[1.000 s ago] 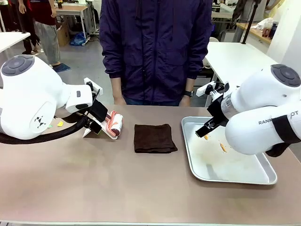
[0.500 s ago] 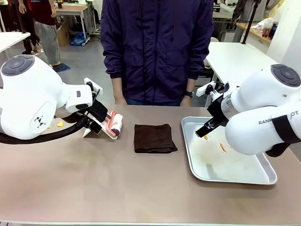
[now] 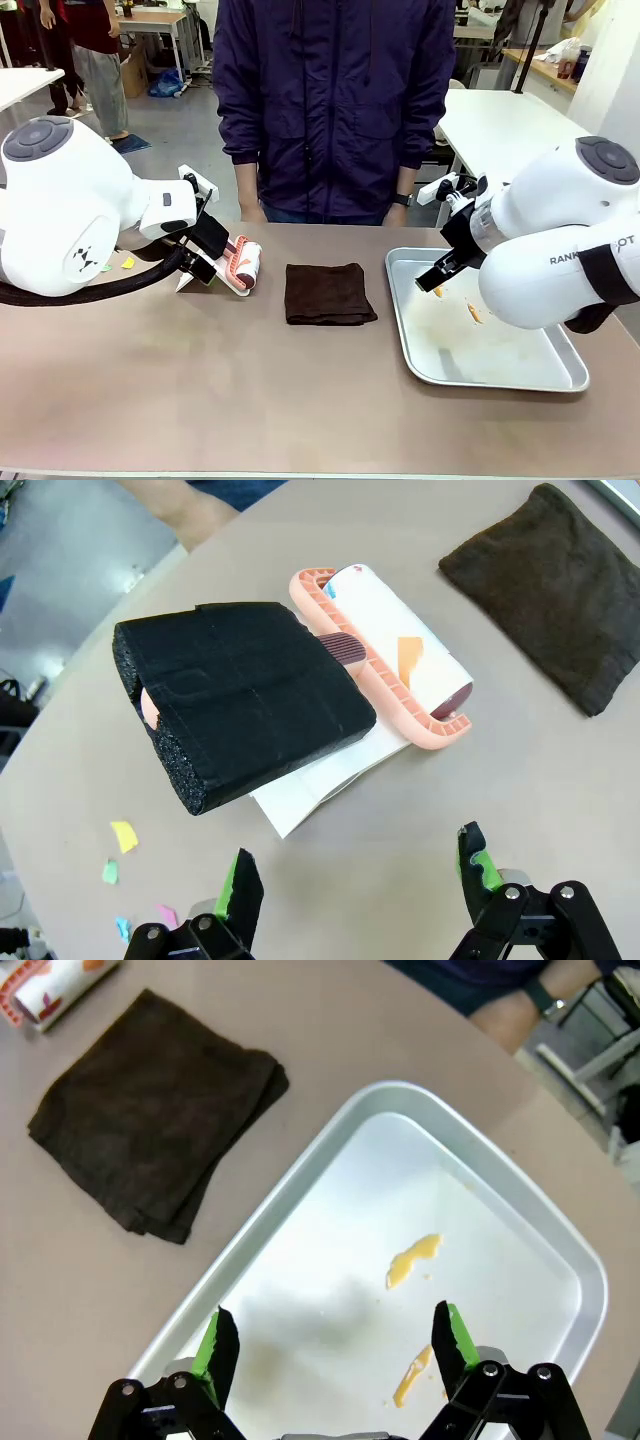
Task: Clean the surface of the table.
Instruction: Hold the Lint Roller with your left hand and the towel with your right hand.
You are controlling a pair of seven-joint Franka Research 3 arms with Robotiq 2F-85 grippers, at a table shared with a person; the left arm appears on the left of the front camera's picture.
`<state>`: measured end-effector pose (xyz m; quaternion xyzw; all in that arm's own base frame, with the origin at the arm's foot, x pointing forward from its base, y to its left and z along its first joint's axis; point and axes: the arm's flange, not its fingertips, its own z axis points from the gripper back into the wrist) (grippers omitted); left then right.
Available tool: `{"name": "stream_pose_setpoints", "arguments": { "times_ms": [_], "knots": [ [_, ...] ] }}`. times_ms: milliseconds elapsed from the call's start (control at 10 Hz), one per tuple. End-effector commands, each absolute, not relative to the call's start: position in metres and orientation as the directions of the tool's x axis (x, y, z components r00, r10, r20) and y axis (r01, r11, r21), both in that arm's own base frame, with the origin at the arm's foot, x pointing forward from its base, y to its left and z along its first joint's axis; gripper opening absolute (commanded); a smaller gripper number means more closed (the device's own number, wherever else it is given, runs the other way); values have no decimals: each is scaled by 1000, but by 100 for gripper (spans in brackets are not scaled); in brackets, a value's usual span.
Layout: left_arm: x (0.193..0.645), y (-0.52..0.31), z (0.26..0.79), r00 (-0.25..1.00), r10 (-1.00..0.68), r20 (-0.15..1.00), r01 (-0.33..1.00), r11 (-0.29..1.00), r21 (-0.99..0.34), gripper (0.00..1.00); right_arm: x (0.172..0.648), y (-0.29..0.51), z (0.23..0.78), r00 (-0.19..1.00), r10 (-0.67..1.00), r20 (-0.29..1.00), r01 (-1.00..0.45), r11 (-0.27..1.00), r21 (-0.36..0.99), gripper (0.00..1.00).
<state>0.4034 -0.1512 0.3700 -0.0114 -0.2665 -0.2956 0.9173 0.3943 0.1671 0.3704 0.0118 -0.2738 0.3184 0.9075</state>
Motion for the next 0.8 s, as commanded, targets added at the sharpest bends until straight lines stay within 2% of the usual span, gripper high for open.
{"name": "stream_pose_setpoints", "arguments": {
  "times_ms": [0,600,700],
  "knots": [
    [403,-151,370,683,-537,496,549,825,137,100,394,167,370,647,571,505,-584,797,-152,100],
    [403,-151,370,683,-536,496,548,825,137,100,394,167,370,647,571,504,-584,797,-153,100],
    [399,-152,378,707,-529,470,557,826,92,100,389,166,375,677,548,491,-574,811,-113,100]
  ]
}}
